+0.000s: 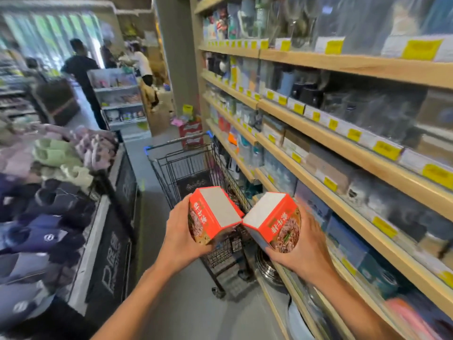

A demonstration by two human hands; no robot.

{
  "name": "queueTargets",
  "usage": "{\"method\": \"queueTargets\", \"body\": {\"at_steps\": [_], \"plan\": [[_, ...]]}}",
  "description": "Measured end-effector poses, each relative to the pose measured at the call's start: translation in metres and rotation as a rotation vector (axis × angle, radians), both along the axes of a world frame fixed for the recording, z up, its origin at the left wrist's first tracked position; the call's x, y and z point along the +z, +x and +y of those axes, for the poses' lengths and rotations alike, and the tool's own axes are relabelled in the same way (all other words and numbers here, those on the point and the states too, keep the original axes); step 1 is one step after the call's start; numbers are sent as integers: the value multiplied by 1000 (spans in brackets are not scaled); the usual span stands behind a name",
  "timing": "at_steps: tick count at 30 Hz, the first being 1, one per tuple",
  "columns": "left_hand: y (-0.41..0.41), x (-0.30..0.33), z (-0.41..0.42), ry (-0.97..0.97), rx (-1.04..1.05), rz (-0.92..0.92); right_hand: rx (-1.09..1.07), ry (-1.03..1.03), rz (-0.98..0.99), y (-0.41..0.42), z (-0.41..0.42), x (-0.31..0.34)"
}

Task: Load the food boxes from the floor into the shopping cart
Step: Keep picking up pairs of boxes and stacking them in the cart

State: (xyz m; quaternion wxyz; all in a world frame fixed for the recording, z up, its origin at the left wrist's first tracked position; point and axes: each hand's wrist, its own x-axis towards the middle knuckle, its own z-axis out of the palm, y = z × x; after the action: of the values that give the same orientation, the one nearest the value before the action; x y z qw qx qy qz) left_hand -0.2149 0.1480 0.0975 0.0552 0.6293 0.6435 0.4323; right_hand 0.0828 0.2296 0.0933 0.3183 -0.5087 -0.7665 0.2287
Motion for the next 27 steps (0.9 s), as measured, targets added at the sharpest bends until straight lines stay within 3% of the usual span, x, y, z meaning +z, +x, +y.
{"method": "queueTargets", "body": {"at_steps": [5, 12, 27], "plan": [[-25, -11, 22, -32, 101, -65, 111, 0, -10, -33, 59, -4], [-69, -23, 63, 63, 191, -154, 212, -13, -35, -107, 136, -22], [-246, -78, 222, -77, 161, -305, 183, -112, -267, -274, 301, -53]]}}
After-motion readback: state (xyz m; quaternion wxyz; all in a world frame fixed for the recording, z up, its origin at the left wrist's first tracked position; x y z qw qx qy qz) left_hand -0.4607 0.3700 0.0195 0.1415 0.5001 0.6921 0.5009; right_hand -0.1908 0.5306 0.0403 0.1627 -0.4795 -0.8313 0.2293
